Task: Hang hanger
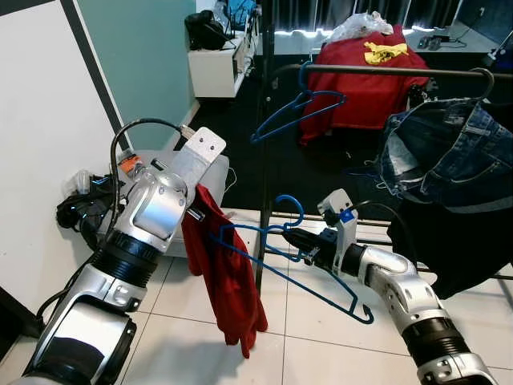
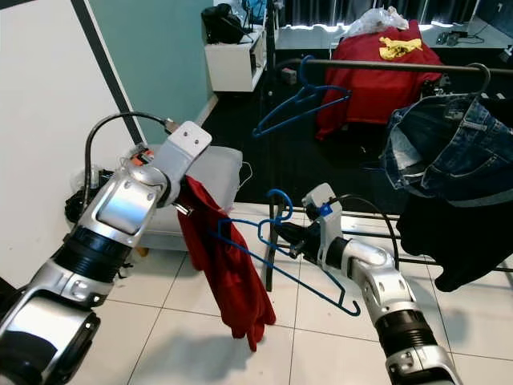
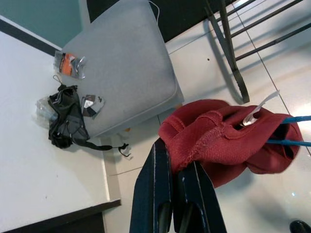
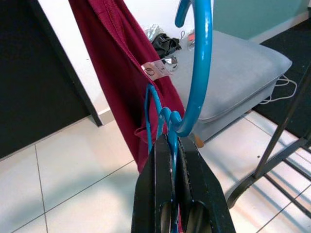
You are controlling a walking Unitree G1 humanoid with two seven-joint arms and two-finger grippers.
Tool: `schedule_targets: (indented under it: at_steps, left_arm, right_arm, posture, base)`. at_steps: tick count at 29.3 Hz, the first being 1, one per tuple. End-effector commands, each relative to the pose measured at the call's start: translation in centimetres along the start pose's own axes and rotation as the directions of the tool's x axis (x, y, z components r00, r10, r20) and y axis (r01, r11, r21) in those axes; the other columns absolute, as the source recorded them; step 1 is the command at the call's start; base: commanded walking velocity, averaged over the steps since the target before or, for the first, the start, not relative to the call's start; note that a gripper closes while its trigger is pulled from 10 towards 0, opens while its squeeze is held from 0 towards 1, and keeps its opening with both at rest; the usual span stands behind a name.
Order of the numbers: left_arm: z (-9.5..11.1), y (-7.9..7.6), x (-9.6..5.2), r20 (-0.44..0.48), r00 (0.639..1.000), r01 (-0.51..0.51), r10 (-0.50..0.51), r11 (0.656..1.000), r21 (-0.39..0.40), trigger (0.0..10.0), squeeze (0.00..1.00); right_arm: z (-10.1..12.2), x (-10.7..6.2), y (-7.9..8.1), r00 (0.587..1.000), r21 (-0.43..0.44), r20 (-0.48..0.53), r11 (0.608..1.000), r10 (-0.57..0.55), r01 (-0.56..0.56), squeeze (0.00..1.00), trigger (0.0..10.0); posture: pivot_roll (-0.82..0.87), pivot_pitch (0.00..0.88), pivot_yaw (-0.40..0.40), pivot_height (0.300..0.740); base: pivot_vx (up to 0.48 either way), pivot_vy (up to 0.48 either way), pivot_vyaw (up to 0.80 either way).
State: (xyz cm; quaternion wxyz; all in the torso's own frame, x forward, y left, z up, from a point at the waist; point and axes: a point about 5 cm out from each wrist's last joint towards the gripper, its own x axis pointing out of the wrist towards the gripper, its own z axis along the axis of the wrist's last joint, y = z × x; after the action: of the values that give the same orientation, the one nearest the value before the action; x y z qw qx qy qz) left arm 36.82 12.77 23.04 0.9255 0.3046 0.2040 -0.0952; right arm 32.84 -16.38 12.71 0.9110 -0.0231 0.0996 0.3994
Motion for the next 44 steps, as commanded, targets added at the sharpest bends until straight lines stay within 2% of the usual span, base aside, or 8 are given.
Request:
schedule_targets:
  at_steps: [1, 10, 17, 19, 22, 36, 40, 44]
  left_arm:
    - [-0.6, 0.5, -0.2, -0.014, 1.000, -0.021, 0.021, 1.000, 0.014, 10.0, 0.00]
    - [-0.8, 0.5, -0.2, 0.001, 1.000, -0.019, 0.019, 0.999, 0.037, 10.0, 0.00]
    - [-0.9, 0.9, -0.3, -0.003, 1.000, -0.025, 0.026, 0.999, 0.032, 10.0, 0.00]
    - [-0.7, 0.9, -0.6, 0.045, 0.999, 0.002, -0.004, 0.999, 0.041, 10.0, 0.00]
    - [-0.7, 0.7, -0.8, 0.068, 0.997, 0.026, -0.029, 0.998, 0.051, 10.0, 0.00]
    - [-0.7, -0.5, -2.1, 0.179, 0.972, 0.131, -0.151, 0.984, 0.119, 10.0, 0.00]
    - [0.0, -1.6, -2.8, 0.298, 0.927, 0.185, -0.226, 0.970, 0.160, 10.0, 0.00]
    - [-0.4, -1.9, -2.7, 0.290, 0.928, 0.187, -0.234, 0.965, 0.181, 10.0, 0.00]
  right_arm:
    - [0.4, 0.0, 0.0, 1.000, -0.018, 0.016, 1.000, 0.011, -0.011, 0.00, 10.0]
    - [0.4, -0.8, 0.9, 0.995, -0.008, 0.035, 0.996, 0.090, -0.090, 0.00, 10.0]
    - [-0.5, -1.4, 0.0, 1.000, 0.019, -0.007, 1.000, -0.006, 0.006, 0.00, 10.0]
    - [-1.4, -1.8, -1.5, 0.989, 0.071, -0.038, 0.986, -0.146, 0.149, 0.00, 10.0]
    - [-1.5, -1.8, -1.7, 0.985, 0.105, -0.032, 0.980, -0.170, 0.172, 0.00, 10.0]
    - [-2.3, -1.7, -1.4, 0.985, 0.256, -0.036, 0.951, -0.170, 0.174, 0.00, 10.0]
    - [-2.8, -1.4, -1.1, 0.982, 0.386, -0.033, 0.904, -0.186, 0.184, 0.00, 10.0]
    - [-2.7, -1.1, -1.1, 0.978, 0.445, -0.014, 0.875, -0.208, 0.192, 0.00, 10.0]
  posture:
    - [0.01, 0.033, 0.055, 0.740]
    - [0.01, 0.031, 0.056, 0.740]
    - [0.01, 0.029, 0.054, 0.740]
    - [0.01, 0.027, 0.055, 0.740]
    - [0.01, 0.026, 0.055, 0.740]
    - [0.01, 0.016, 0.044, 0.740]
    - [0.01, 0.017, 0.046, 0.740]
    - [0.00, 0.019, 0.046, 0.740]
  base:
    - [0.000, 0.000, 0.00]
    - [0.000, 0.000, 0.00]
    - [0.000, 0.000, 0.00]
    - [0.000, 0.000, 0.00]
    - [0.000, 0.000, 0.00]
    - [0.000, 0.000, 0.00]
    - [0.000, 0.000, 0.00]
    - [0.000, 0.000, 0.00]
